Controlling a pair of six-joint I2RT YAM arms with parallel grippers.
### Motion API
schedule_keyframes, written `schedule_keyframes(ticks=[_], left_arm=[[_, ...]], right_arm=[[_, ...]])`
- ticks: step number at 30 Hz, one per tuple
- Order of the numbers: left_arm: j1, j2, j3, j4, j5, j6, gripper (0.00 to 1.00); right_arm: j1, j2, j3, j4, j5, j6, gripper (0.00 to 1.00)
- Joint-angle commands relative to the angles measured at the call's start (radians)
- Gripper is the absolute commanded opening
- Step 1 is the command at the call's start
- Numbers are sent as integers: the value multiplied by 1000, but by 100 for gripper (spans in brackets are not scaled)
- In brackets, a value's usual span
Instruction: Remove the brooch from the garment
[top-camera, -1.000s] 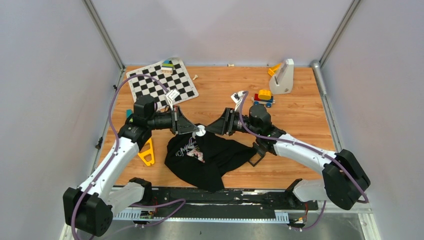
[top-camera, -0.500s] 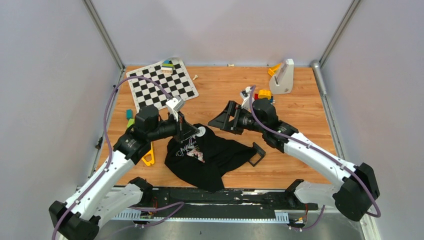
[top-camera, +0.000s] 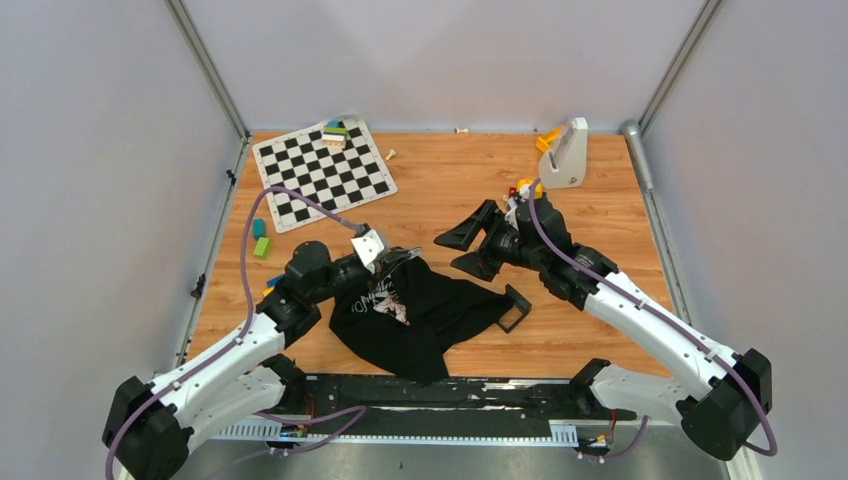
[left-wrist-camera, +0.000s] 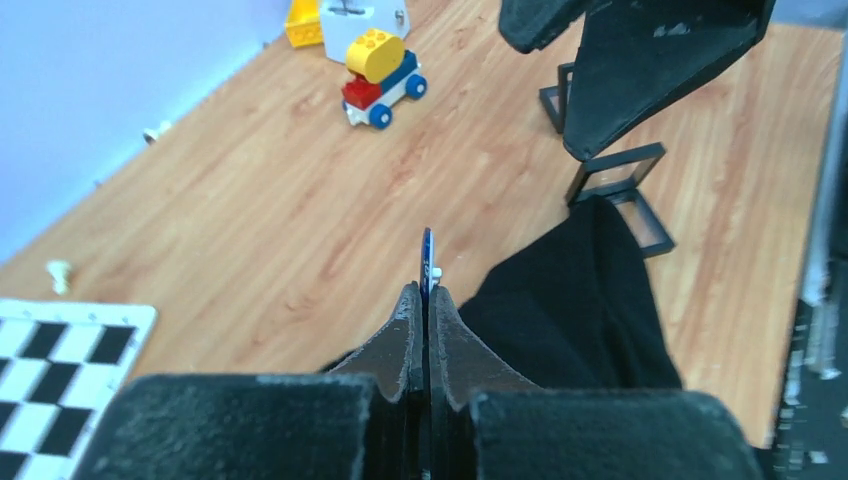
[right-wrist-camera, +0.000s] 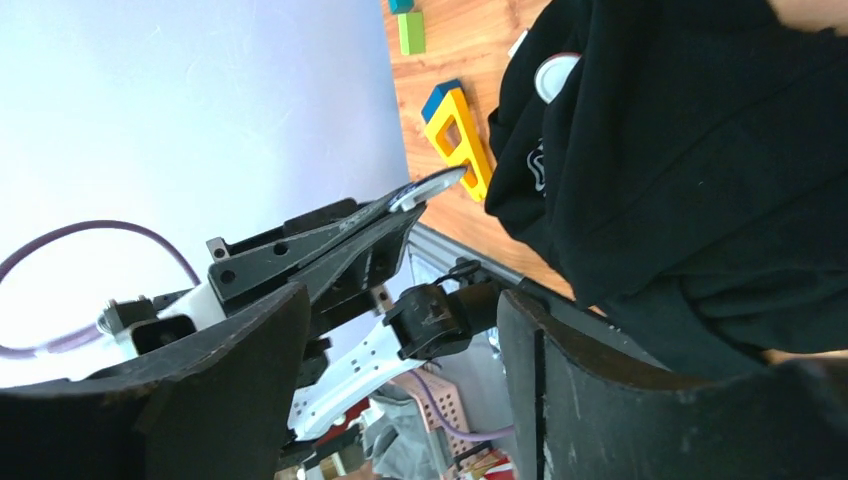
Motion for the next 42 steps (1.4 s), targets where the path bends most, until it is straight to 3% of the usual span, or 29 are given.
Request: schedule_keyframes(ticks=[1,10,14,24,26,30,31,33,34,35,37,42], left_arm=[[-20,41,-43,310,28,243,0],[-111,18,-142,381,92,533,0],[-118,0,-152,380,107,551,0],[-125,1,-146,383,111,562,0],[-125,5,-143,377,113,569,0],[-125,14,-137,364,113,579,2],[-125,18,-134,361,112,577,6],[-126,23,-132,360,112,553,28],[-127,21,-134,371,103,512,64],[-127,19,-139,387,102,491,91],[-127,12,-150,408,119,435,99],[-127,6,-134,391,83,159,100]], right_arm=[[0,50,59,-19,-87,128,67],[2,106,40,48,-96,184,54],[2,113,27,55,-69,195,46],[14,144,12,96,-101,206,39],[19,144,10,104,-99,203,32],[23,136,5,113,-98,190,5],[23,133,2,113,-94,181,0],[23,117,0,114,-77,140,0],[23,105,-1,113,-54,90,0],[23,89,-4,114,-33,48,0],[23,54,-14,114,7,-58,0],[22,-43,-57,148,13,-310,0]])
